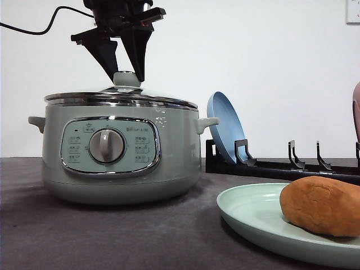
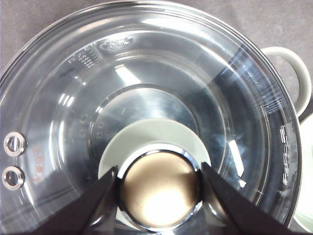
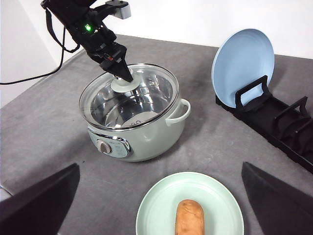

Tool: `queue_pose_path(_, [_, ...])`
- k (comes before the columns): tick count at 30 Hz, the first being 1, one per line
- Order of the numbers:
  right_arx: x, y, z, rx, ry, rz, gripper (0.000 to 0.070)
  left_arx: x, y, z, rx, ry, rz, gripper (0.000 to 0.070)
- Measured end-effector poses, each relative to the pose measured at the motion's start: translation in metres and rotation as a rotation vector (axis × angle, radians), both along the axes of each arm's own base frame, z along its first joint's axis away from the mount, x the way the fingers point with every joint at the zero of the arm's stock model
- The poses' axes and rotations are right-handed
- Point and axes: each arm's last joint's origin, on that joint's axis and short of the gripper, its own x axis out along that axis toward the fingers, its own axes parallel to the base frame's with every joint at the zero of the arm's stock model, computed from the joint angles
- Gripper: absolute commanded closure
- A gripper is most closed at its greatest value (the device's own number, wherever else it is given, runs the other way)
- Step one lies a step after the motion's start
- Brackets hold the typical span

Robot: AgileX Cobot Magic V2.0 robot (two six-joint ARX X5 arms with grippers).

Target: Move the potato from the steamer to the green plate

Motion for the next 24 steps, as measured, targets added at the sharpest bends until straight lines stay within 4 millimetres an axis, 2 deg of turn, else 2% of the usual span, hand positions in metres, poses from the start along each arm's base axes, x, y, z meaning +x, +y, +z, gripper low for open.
queue_pose_path(24, [-0.0001,-0.0001,-0.0004,-0.003,0.004,0.0,0.0005,0.0013,-0.0004,-0.0022,0.012,0.0,0.0,0.07])
